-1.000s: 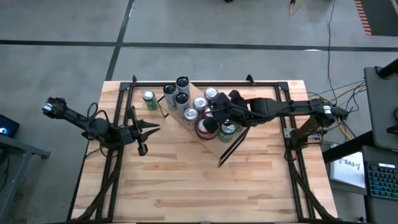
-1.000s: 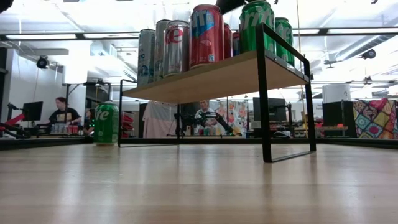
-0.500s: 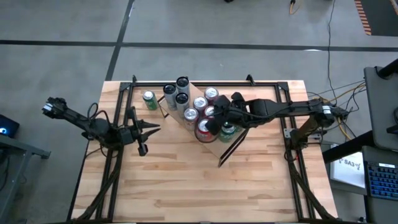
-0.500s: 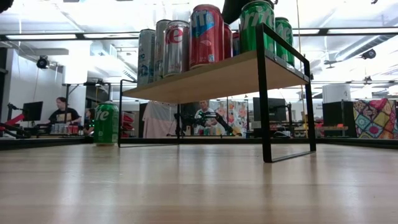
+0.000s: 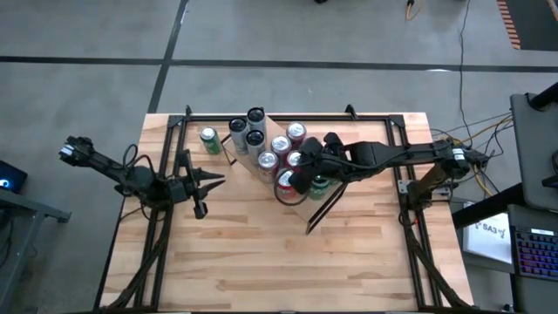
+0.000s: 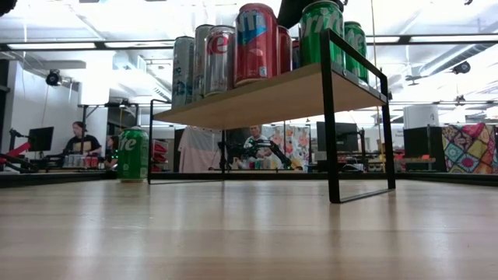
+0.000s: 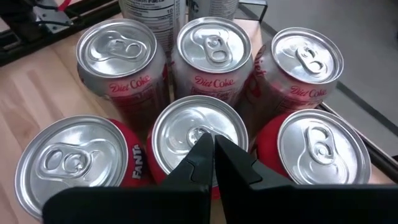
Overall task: Place canned beverage on shelf
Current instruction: Put the orange soda can on the shelf aligned with the other orange soda can
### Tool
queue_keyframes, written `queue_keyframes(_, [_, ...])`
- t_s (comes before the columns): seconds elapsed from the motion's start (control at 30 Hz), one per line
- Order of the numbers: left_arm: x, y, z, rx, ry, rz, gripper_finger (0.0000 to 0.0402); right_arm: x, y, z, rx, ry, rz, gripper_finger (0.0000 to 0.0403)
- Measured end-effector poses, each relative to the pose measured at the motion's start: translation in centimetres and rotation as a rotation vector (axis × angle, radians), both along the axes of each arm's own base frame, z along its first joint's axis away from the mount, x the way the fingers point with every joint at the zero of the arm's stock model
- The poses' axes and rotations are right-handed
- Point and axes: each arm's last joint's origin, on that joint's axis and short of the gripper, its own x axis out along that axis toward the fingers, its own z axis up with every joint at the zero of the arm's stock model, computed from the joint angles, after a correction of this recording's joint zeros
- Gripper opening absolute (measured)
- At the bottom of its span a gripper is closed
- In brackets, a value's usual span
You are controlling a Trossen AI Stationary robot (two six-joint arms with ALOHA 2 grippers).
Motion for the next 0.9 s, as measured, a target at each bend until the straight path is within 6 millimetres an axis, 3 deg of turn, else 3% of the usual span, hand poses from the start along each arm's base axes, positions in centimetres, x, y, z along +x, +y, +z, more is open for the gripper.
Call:
queue_keyframes(0.63, [0.0,0.0,0.0,-0.003,0.001,-0.001,0.0038,-0.1,0.3,0.6,0.004,-0.015,0.019,0.0009])
queue_keyframes(0.9, [0.0,0.0,0.0,-0.002,0.003,-0.001,0.0038,-0.4,2.5,2.0,0.007,-0.067,0.086,0.0009])
